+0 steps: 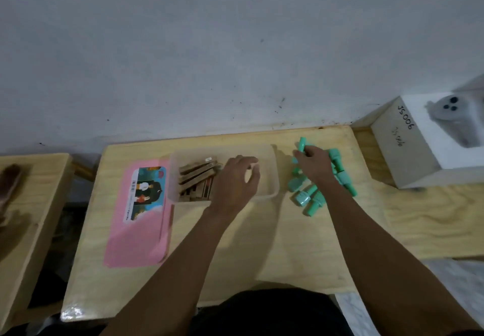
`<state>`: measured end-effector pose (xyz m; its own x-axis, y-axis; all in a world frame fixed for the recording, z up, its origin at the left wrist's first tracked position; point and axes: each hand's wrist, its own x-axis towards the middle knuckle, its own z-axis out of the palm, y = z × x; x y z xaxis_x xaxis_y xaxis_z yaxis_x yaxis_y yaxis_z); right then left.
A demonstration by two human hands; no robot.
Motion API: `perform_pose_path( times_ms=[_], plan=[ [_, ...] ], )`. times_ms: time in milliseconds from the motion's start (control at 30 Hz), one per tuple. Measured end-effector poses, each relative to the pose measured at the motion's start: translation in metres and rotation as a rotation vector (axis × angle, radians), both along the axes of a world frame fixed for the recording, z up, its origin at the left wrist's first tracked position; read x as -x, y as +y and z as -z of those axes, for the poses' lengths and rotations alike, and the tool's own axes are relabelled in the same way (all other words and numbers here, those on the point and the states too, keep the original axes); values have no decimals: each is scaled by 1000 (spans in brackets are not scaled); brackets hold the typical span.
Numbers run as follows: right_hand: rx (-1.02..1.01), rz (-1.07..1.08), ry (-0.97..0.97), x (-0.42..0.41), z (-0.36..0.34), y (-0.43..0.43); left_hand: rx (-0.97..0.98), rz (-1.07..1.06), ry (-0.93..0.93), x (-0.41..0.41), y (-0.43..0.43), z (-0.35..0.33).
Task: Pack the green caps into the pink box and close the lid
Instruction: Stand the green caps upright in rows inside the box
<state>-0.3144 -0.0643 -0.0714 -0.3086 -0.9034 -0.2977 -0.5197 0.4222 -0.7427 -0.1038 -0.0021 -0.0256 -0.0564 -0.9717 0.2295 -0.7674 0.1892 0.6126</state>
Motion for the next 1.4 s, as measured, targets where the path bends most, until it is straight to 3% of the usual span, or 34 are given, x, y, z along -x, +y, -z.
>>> perform_pose_path(
  times_ms=[100,167,267,367,533,700,800,1000,1133,1267,1400],
  plan=[
    [61,100,-30,27,-5,17,-171,333,49,57,-9,-3],
    [76,151,-38,43,-7,26,-316,429,26,86,-19,-2],
    [61,173,-21,63,-8,34,-563,387,-88,116,-36,14],
    [75,191,-42,76,-7,39,-681,300,-236,132,-45,39],
    [80,208,-90,84,-3,36,-663,246,-476,143,-47,57],
    [42,210,-134,82,3,31,-602,284,-461,142,-49,60],
    [30,211,-162,77,3,30,-642,245,-260,139,-51,53],
    [53,246,-364,59,-11,29,-1067,52,733,120,-52,13],
    [103,153,-410,40,-26,32,-973,18,1041,79,-56,4],
    [125,63,-346,15,-34,30,-852,0,999,38,-58,2],
    [207,-106,-184,-17,-38,23,-684,-25,672,8,-58,0]
  ],
)
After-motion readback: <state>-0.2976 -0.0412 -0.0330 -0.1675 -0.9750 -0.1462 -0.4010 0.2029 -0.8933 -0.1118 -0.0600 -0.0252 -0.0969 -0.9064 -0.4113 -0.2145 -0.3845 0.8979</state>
